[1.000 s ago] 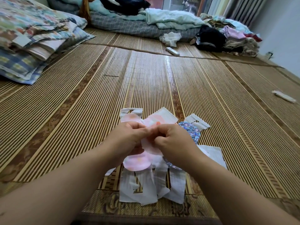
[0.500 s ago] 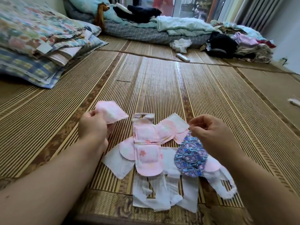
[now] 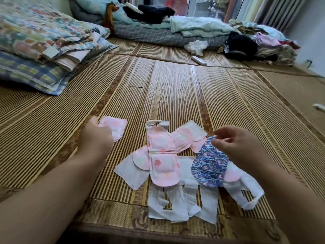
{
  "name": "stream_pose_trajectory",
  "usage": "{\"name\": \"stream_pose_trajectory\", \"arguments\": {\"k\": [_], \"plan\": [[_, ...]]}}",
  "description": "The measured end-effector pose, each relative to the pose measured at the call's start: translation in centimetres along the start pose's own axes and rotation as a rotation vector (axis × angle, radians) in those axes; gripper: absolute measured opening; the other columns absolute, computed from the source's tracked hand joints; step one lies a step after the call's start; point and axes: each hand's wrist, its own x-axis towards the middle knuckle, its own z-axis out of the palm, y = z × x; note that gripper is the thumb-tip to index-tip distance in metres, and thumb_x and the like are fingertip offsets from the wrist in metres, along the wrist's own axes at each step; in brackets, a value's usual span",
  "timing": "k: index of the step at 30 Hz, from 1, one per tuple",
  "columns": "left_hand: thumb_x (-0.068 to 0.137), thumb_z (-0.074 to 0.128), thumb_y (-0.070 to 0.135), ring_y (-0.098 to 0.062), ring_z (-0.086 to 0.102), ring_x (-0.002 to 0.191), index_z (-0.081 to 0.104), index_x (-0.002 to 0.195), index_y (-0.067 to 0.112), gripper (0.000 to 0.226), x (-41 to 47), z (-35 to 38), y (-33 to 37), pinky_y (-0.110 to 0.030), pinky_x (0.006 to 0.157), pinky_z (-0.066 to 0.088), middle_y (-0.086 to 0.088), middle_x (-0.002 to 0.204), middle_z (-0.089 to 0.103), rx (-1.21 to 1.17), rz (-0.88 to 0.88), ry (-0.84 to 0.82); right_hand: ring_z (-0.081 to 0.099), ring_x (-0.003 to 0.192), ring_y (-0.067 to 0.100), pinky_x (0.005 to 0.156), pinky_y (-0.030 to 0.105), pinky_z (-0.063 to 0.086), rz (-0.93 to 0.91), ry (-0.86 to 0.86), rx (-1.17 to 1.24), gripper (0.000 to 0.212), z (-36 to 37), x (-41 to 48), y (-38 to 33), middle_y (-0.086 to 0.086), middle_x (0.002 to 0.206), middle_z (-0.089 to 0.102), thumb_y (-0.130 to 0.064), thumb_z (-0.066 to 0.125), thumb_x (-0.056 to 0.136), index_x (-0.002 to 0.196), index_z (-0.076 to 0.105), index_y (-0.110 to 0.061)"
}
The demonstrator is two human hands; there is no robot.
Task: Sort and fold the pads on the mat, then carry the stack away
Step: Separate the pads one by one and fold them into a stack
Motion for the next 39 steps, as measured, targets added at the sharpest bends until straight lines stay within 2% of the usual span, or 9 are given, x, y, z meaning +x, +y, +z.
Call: {"name": "stream_pose_trajectory", "arguments": {"k": [4,8,16,19,23,27,32,34,39], "plan": [[0.093,0.048,0.013,-0.002,0.058,0.055,0.047,0.136,0.025,0.044,-2.6,0.2,0.2,-0.019,0.044,0.044,-0.001,0.128,0.055,0.071,0.404,-0.181,0.056,0.091,-0.007,0.085,0.015,0.044,-0.230,-0.248,-0.190,0.036,2.2,-1.4,-1.8,-0.017,0.110,0.064,-0.042,0.074,0.072,0.107,0.068,-0.036],[0.091,0.053,0.013,-0.010,0.054,0.111,0.060,0.122,0.027,0.035,-3.7,1.5,-0.4,-0.028,0.086,0.044,0.001,0.133,0.057,0.226,0.606,-0.426,0.050,0.114,0.004,0.098,0.025,0.040,-0.453,-0.471,-0.289,0.047,5.7,-2.4,-3.4,-0.014,0.130,0.058,-0.052,0.070,0.072,0.115,0.066,-0.035],[0.085,0.061,0.027,-0.004,0.049,0.121,0.070,0.103,0.037,0.022,-4.3,2.7,-2.1,-0.027,0.096,0.035,0.017,0.123,0.064,0.528,0.789,-0.728,0.060,0.106,0.015,0.087,0.022,0.034,-0.601,-0.375,-0.308,0.018,7.8,-2.0,-3.2,-0.007,0.119,0.068,-0.036,0.069,0.080,0.094,0.075,-0.027],[0.084,0.059,0.015,-0.003,0.040,0.131,0.067,0.109,0.039,0.036,-3.9,2.4,-2.0,-0.031,0.103,0.032,0.016,0.127,0.061,0.495,0.791,-0.759,0.065,0.092,0.018,0.080,0.030,0.050,-0.490,-0.349,-0.190,0.012,7.7,-2.2,-3.5,-0.002,0.103,0.074,-0.028,0.068,0.082,0.089,0.076,-0.021],[0.083,0.060,0.013,0.008,0.025,0.129,0.047,0.122,0.057,0.060,-3.5,1.5,-1.8,-0.029,0.104,0.030,0.019,0.137,0.047,0.406,0.753,-0.843,0.061,0.065,0.009,0.062,0.028,0.047,-0.166,-0.278,0.140,0.012,6.4,-1.9,-3.9,-0.004,0.073,0.070,-0.033,0.067,0.084,0.075,0.071,-0.026],[0.079,0.066,0.021,0.007,0.050,0.108,0.047,0.129,0.046,0.060,-3.6,1.9,-1.4,-0.023,0.089,0.042,0.024,0.123,0.057,0.354,0.812,-0.741,0.052,0.062,0.010,0.064,0.027,0.043,-0.043,-0.253,0.491,0.017,4.6,-1.3,-5.3,0.000,0.065,0.060,-0.019,0.064,0.087,0.072,0.069,-0.012],[0.086,0.062,0.035,0.002,0.063,0.078,0.068,0.102,0.035,0.017,-3.3,2.5,-0.2,-0.024,0.065,0.049,0.019,0.086,0.071,0.130,0.802,-0.561,0.054,0.077,0.026,0.077,0.042,0.050,0.091,-0.306,0.858,0.012,3.1,-1.0,-6.6,0.008,0.077,0.059,-0.016,0.060,0.085,0.076,0.065,-0.009],[0.087,0.055,0.042,0.003,0.059,0.067,0.070,0.086,0.023,0.024,-3.4,2.7,0.3,-0.016,0.058,0.043,0.019,0.070,0.067,0.013,0.753,-0.571,0.054,0.080,0.028,0.083,0.045,0.049,0.135,-0.273,0.926,0.012,2.9,-1.0,-6.8,0.010,0.082,0.060,-0.020,0.061,0.082,0.081,0.065,-0.009],[0.094,0.050,0.028,-0.004,0.046,0.052,0.059,0.071,0.008,0.032,-4.1,2.8,2.3,-0.020,0.048,0.035,-0.001,0.056,0.052,-0.165,0.659,-0.470,0.062,0.096,0.000,0.083,0.019,0.049,-0.206,0.209,0.551,0.022,3.0,-1.7,-6.6,-0.014,0.104,0.064,-0.032,0.070,0.081,0.099,0.062,-0.041]]}}
